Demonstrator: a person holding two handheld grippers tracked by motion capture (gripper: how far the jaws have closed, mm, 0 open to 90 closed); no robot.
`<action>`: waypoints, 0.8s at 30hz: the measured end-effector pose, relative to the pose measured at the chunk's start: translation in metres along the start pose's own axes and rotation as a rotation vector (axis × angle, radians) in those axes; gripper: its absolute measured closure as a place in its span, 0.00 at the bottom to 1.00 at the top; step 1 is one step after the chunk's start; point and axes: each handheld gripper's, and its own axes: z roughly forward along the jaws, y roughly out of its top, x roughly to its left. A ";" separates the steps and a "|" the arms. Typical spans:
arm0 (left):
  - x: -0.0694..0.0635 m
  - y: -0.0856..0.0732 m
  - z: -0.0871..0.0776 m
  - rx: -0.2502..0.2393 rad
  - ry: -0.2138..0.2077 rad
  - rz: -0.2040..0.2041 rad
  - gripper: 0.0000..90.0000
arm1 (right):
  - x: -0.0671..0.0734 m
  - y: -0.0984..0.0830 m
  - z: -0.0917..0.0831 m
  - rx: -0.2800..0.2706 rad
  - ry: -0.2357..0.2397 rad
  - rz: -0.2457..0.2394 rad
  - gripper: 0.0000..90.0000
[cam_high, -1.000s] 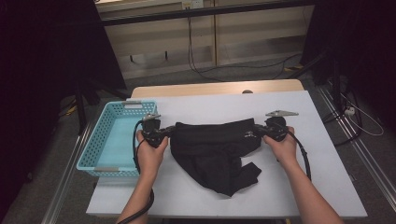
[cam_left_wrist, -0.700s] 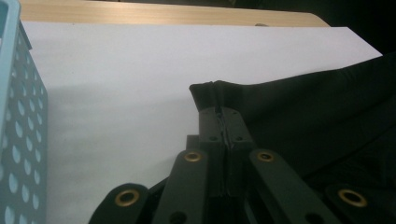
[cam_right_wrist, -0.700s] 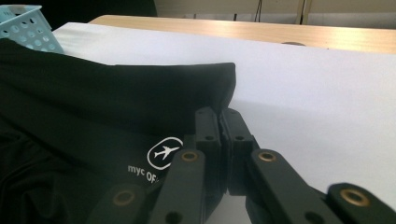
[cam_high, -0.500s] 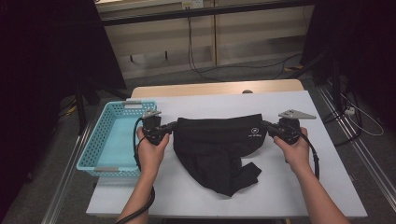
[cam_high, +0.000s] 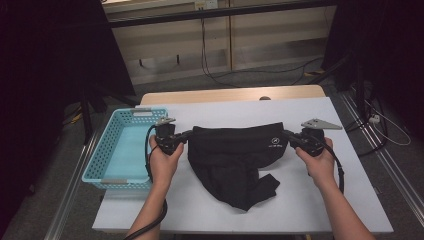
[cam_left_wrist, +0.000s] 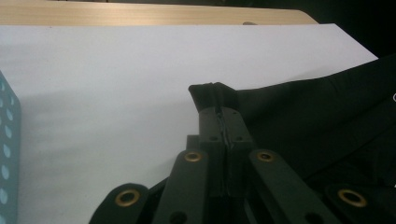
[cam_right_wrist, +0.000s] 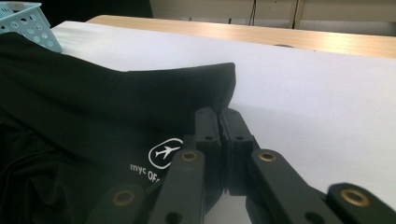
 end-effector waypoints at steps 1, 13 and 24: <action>0.000 0.000 0.000 0.000 -0.001 0.000 0.99 | 0.000 0.000 0.000 -0.002 -0.002 -0.003 0.97; -0.001 0.005 -0.006 -0.020 -0.018 0.002 0.99 | 0.000 0.004 -0.001 -0.021 -0.010 -0.008 0.97; -0.005 0.036 -0.012 -0.080 -0.034 0.010 0.99 | -0.003 0.034 -0.012 -0.066 -0.040 -0.029 0.97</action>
